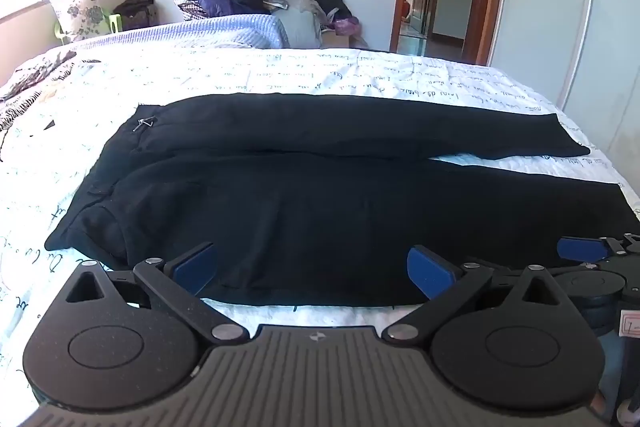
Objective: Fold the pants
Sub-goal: 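Position both grippers open above the waistband of the black trousers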
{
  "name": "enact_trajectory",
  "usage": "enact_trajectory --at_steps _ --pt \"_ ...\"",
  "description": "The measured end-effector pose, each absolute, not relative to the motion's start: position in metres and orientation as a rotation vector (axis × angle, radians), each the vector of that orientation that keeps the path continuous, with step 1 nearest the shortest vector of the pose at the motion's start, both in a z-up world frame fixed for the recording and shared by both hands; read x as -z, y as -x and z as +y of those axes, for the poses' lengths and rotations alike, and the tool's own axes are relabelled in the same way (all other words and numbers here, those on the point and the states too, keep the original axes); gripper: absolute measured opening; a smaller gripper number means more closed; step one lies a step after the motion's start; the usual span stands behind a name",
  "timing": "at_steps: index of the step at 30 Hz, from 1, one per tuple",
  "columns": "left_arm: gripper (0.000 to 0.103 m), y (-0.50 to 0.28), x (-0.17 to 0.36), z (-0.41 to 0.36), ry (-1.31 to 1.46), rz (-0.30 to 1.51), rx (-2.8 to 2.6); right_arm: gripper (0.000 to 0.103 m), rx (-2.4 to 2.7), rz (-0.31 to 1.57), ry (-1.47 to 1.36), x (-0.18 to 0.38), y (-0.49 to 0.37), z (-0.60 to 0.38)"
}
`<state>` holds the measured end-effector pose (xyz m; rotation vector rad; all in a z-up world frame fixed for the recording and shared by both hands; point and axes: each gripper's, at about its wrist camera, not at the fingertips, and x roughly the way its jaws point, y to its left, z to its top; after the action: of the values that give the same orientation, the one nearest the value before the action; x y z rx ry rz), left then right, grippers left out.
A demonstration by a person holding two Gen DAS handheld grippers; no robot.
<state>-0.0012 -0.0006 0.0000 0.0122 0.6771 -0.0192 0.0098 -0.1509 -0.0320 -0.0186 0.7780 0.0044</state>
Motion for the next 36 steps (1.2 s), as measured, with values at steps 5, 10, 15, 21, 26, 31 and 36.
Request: enact_trajectory --at_steps 5,10,15,21,26,31,36 --pt "0.095 0.002 0.009 0.007 0.058 0.741 0.058 0.103 -0.006 0.781 0.013 0.032 -0.010 -0.152" --pt "0.091 -0.003 0.022 0.018 0.112 0.816 0.039 0.103 -0.011 0.780 0.020 0.029 -0.011 -0.150" --pt "0.095 0.000 0.045 0.013 -0.002 0.796 -0.008 0.103 -0.021 0.785 0.014 0.033 -0.013 -0.152" --pt "0.103 0.000 0.071 0.010 -0.025 0.898 0.024 0.103 -0.028 0.791 0.013 0.035 -0.014 -0.153" --pt "0.102 -0.009 0.066 0.004 0.008 0.959 -0.002 0.103 -0.029 0.790 0.009 0.034 -0.013 -0.152" --pt "0.100 -0.001 0.041 0.019 0.116 0.902 -0.015 0.103 -0.032 0.778 0.023 0.032 -0.012 -0.151" --pt "0.101 0.003 0.008 0.016 0.049 0.720 -0.072 0.103 -0.036 0.774 0.011 0.029 -0.012 -0.154"
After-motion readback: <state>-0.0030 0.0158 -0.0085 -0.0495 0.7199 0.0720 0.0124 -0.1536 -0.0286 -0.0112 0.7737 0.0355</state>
